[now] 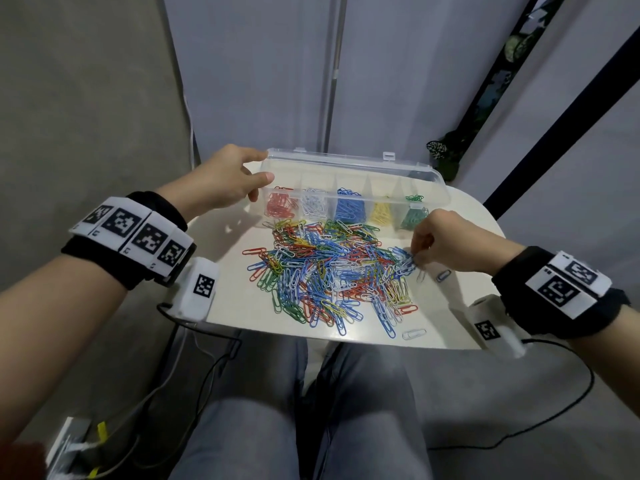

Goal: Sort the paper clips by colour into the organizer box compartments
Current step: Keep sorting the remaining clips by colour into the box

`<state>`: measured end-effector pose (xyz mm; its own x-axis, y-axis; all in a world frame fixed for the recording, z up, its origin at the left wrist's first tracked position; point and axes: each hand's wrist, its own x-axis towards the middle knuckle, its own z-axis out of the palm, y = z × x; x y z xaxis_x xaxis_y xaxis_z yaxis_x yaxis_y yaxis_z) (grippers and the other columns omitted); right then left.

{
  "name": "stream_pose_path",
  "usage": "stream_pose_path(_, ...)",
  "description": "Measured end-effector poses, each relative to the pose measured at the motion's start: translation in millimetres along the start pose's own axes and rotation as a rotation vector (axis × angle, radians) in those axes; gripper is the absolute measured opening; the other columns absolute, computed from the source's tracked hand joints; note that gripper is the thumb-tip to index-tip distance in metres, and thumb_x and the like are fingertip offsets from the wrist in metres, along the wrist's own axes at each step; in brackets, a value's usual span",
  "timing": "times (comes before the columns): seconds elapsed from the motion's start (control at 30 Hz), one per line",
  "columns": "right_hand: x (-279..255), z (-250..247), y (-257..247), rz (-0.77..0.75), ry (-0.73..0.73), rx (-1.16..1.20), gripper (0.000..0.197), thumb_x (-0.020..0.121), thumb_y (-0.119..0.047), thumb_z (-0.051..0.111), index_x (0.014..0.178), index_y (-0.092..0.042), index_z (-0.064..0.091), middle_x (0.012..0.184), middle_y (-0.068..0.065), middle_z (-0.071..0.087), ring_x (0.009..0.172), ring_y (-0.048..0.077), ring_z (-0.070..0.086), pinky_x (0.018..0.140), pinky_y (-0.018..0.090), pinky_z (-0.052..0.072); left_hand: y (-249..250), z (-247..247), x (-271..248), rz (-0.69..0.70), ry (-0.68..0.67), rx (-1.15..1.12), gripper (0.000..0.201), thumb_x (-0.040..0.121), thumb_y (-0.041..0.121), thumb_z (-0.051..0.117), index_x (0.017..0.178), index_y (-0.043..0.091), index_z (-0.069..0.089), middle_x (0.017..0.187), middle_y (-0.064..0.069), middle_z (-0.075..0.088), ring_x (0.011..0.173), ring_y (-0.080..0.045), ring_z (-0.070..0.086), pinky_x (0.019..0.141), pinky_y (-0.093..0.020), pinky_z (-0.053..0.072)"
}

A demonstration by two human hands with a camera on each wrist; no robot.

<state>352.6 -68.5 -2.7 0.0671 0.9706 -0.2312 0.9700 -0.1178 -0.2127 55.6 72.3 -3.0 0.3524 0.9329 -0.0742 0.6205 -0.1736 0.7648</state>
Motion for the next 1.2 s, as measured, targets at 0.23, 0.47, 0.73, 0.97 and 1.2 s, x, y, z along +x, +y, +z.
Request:
stream_pose_path(0.23,-3.6,-6.5,10.8,0.102,0.038,0.397,0.008,0.072,-0.002,0.079,0.068,-0.006,0.074,0.060,0.009,0.066,0.047,0.005,0.050,0.047,0.015,0.038,-0.5,-0.3,0.7,-0.004,-0.002,0.003,0.055,0.096,0.031,0.059,0.146,0.016,0.041,0.061,0.000,0.061,0.057,-0.010,0.047,0.065,-0.030,0.037)
stream_pose_path(0.47,-6.0,-20.0,9.2,0.133,0.027,0.758,0.007,0.077,0.002,0.074,0.080,0.007,0.071,0.068,0.011,0.070,0.054,0.010,0.048,0.049,0.019,0.038,1.6,-0.1,-1.4,0.003,-0.003,-0.003,0.055,0.096,0.029,0.058,0.146,0.016,0.040,0.062,-0.001,0.061,0.056,-0.009,0.047,0.059,-0.027,0.037)
stream_pose_path(0.73,15.5,-46.8,-34.5,0.001,0.246,0.821,0.003,0.076,-0.007,0.077,0.075,-0.008,0.075,0.061,0.002,0.068,0.056,0.009,0.044,0.049,0.020,0.035,1.8,0.0,-1.8,-0.003,-0.007,-0.020,0.055,0.097,0.028,0.057,0.147,0.016,0.039,0.063,-0.002,0.061,0.055,-0.009,0.045,0.059,-0.027,0.036)
stream_pose_path(0.97,59.7,-45.4,-73.1,-0.004,0.300,0.645,0.009,0.077,-0.003,0.075,0.082,0.004,0.074,0.050,-0.005,0.063,0.044,0.004,0.045,0.043,0.015,0.035,5.1,-0.4,-3.3,-0.001,-0.008,-0.006,0.054,0.097,0.026,0.057,0.147,0.015,0.039,0.064,-0.001,0.061,0.055,-0.008,0.046,0.058,-0.026,0.036)
stream_pose_path(1.2,73.8,-37.7,-95.8,-0.015,0.229,0.714,0.014,0.080,-0.007,0.076,0.089,0.003,0.074,0.057,-0.002,0.066,0.041,0.000,0.045,0.038,0.011,0.032,5.2,-0.1,-3.9,-0.005,-0.010,-0.014,0.054,0.097,0.026,0.057,0.147,0.014,0.038,0.065,-0.002,0.063,0.061,-0.010,0.049,0.070,-0.030,0.038)
